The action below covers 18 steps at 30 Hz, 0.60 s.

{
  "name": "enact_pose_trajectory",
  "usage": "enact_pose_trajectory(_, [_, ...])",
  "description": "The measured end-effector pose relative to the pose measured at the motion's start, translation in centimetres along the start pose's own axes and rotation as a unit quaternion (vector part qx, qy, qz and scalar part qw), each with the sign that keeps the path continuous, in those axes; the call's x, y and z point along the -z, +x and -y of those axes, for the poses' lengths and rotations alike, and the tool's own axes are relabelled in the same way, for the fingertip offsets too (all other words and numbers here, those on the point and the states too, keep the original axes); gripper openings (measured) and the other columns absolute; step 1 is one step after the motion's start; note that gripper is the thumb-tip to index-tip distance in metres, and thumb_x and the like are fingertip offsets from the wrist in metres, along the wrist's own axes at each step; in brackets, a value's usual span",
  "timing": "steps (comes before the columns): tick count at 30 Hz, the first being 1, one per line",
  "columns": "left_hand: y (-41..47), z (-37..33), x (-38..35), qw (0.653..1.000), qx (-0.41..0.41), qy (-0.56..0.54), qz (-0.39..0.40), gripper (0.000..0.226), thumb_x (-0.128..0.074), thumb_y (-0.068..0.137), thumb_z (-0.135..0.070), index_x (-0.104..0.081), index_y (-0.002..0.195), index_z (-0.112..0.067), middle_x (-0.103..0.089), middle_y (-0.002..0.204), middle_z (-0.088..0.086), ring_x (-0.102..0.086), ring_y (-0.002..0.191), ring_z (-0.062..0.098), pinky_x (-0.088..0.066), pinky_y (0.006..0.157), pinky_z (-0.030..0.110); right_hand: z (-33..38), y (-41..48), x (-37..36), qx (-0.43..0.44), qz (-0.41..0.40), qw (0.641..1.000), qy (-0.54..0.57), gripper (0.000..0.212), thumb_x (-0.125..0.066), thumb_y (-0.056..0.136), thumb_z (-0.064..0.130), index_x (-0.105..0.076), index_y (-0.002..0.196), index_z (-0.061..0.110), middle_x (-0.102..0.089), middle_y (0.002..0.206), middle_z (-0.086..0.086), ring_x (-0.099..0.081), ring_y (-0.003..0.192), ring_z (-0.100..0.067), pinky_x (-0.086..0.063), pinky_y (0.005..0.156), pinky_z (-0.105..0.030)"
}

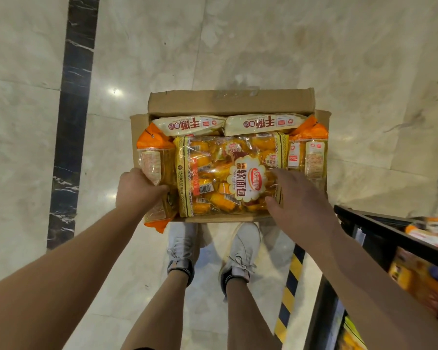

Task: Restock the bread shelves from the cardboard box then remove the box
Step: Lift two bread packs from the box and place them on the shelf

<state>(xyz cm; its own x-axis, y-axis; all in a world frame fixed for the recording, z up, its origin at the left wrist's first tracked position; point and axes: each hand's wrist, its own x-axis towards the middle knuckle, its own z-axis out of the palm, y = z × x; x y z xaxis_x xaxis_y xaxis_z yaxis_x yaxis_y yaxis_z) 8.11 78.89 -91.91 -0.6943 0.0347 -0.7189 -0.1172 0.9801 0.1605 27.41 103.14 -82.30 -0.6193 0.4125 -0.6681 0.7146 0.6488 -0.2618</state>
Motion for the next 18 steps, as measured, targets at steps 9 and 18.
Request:
enact_pose_trajectory(9, [-5.4,1.2,3.2,0.997,-0.025,-0.049,-0.056,0.070,-0.082,0.069,-0.046,-0.057,0.123,-0.010,-0.063,0.114,0.015,-0.065,0.097,0.034,-0.060,0.078,0.048,-1.9,-0.5,1.7,-0.054,-0.018,0.998,0.016,0.056,-0.060,0.100,0.037,-0.040,0.150,0.021,-0.050,0.141,-0.008,-0.054,0.127,-0.026,-0.051,0.100,-0.043])
enact_pose_trajectory(18, [-11.0,0.2,6.6,0.981,-0.052,-0.187,-0.026,0.069,-0.071,0.066,-0.053,-0.051,0.128,-0.034,-0.063,0.111,-0.012,-0.064,0.097,0.017,-0.049,0.068,0.030,-6.2,3.7,0.0,-0.229,-0.060,0.966,0.100,0.088,-0.078,0.083,0.054,-0.035,0.147,0.013,-0.047,0.140,-0.015,-0.051,0.130,-0.034,-0.050,0.102,-0.050])
